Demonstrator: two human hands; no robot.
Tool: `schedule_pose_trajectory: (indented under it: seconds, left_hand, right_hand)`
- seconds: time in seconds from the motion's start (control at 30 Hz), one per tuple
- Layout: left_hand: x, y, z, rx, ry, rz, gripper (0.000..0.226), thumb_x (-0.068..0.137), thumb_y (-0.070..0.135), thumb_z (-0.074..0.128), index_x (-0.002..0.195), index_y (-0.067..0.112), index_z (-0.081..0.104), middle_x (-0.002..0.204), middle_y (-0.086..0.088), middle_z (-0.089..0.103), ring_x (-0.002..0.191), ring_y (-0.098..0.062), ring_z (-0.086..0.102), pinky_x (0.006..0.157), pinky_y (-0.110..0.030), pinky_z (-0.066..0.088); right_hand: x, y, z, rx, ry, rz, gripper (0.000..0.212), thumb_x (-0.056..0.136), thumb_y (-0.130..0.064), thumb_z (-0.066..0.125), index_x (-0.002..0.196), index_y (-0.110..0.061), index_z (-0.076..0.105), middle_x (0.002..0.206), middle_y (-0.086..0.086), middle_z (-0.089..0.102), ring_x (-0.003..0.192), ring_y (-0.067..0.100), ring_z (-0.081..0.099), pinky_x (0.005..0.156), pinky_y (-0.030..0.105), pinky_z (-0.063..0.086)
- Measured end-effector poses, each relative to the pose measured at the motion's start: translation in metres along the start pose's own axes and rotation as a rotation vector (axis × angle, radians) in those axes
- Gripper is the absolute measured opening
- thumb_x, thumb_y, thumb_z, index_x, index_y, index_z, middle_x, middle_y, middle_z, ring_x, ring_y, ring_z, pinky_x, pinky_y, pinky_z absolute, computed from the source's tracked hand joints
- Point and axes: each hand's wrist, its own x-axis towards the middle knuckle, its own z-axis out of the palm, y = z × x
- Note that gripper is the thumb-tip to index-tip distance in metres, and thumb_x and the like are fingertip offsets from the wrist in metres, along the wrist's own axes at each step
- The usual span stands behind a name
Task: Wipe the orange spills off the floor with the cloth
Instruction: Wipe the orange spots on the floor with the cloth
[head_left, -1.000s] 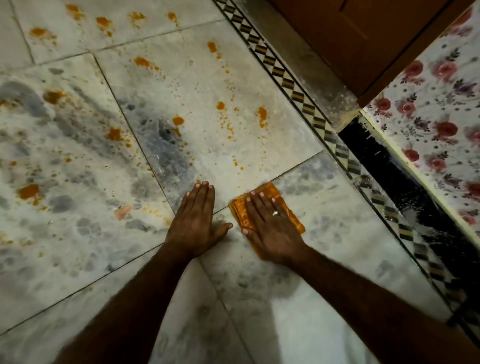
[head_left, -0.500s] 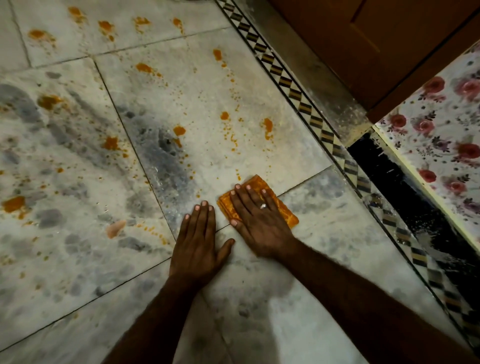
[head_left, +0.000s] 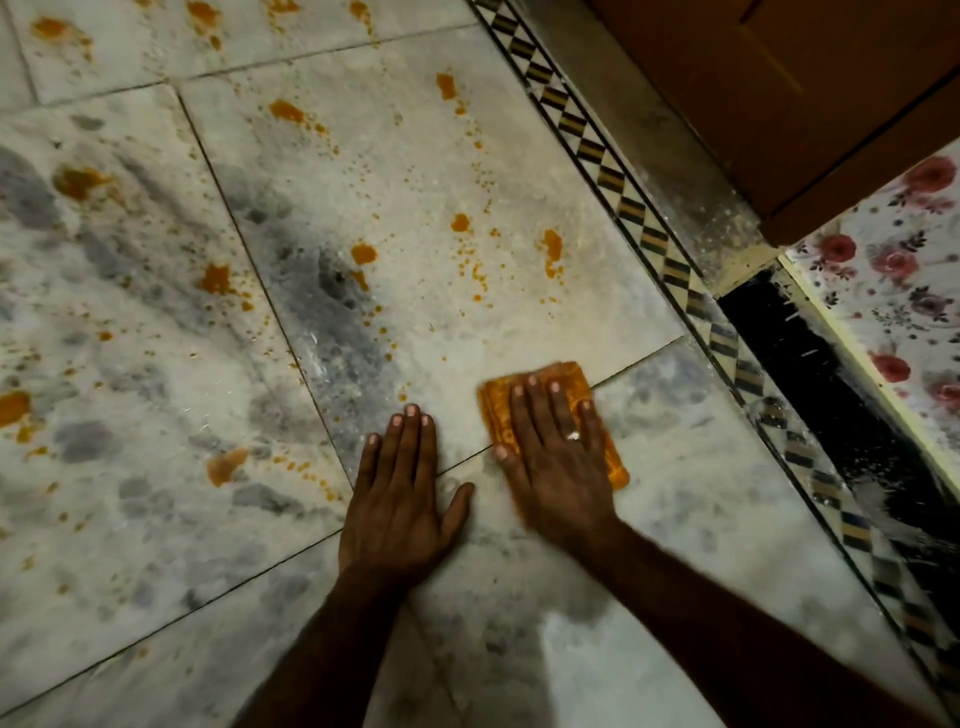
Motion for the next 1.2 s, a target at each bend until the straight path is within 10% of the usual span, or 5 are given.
schedule_pose_trajectory:
  seconds: [0.27,0.63,0.93,1.2]
  left_hand:
    - [-0.001,-0.001,0.000,0.003,-0.004,-0.029,0.076,0.098,0.048,0.039,0.153,-0.005,0.030,0.162,-0.023,0.025,0.152,-0.034,0.023,0.120,-0.055,0.027]
    - [0.014,-0.004,0.000,0.048,-0.043,-0.126,0.075,0.100,0.047,0.040,0.155,-0.002,0.025,0.164,-0.021,0.022,0.153,-0.032,0.020,0.123,-0.052,0.021]
    - [0.024,0.007,0.002,0.077,0.007,-0.226,0.070,0.103,0.039,0.040,0.155,-0.003,0.023,0.164,-0.023,0.020,0.153,-0.033,0.019,0.122,-0.053,0.021]
    - [0.025,0.006,0.001,0.050,-0.014,-0.201,0.069,0.101,0.036,0.037,0.156,-0.002,0.021,0.165,-0.020,0.017,0.154,-0.032,0.015,0.124,-0.051,0.018]
  right_hand:
    - [0.056,-0.036,0.005,-0.003,-0.011,-0.221,0.063,0.106,-0.050,0.028,0.162,-0.020,0.028,0.169,0.003,0.024,0.157,0.024,0.020,0.125,0.055,0.016]
    - [0.021,0.022,0.000,0.038,0.030,0.190,0.066,0.105,-0.047,0.021,0.163,-0.016,0.021,0.170,0.006,0.019,0.157,0.027,0.017,0.124,0.056,0.017]
    - [0.057,-0.034,0.007,0.016,0.038,-0.195,0.063,0.105,-0.046,0.030,0.162,-0.020,0.028,0.169,0.004,0.026,0.156,0.026,0.023,0.124,0.055,0.018]
    - [0.115,0.031,-0.003,0.033,0.074,0.077,0.061,0.106,-0.045,0.025,0.162,-0.019,0.028,0.168,0.004,0.029,0.155,0.026,0.025,0.125,0.054,0.017]
